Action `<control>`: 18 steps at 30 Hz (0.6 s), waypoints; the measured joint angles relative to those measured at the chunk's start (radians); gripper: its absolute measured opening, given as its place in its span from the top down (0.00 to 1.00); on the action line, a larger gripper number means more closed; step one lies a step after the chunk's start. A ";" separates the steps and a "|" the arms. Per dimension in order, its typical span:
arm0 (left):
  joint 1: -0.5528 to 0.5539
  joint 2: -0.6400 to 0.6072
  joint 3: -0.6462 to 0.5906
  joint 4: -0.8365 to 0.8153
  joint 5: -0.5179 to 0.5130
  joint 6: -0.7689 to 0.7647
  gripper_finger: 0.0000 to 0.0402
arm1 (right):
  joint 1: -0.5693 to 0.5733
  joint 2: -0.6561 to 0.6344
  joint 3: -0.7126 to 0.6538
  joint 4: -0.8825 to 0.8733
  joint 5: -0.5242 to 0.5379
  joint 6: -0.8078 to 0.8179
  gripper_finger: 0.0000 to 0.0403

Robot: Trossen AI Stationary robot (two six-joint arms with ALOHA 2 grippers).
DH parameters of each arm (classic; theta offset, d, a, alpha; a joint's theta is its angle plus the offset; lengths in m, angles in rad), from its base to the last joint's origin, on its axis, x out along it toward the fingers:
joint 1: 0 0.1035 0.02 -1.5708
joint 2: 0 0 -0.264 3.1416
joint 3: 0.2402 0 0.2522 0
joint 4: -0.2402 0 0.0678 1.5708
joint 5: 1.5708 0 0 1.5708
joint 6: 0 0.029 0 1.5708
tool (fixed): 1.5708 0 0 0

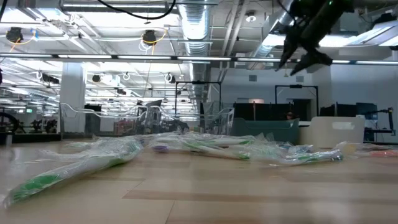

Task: Pick & Place Toothbrushes
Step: Put the green toothbrush into the white bin

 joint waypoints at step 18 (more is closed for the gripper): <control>0.007 0.000 0.000 -0.118 0.094 0.020 0.64 | 0.624 -0.084 0.000 -0.046 -0.138 0.160 0.51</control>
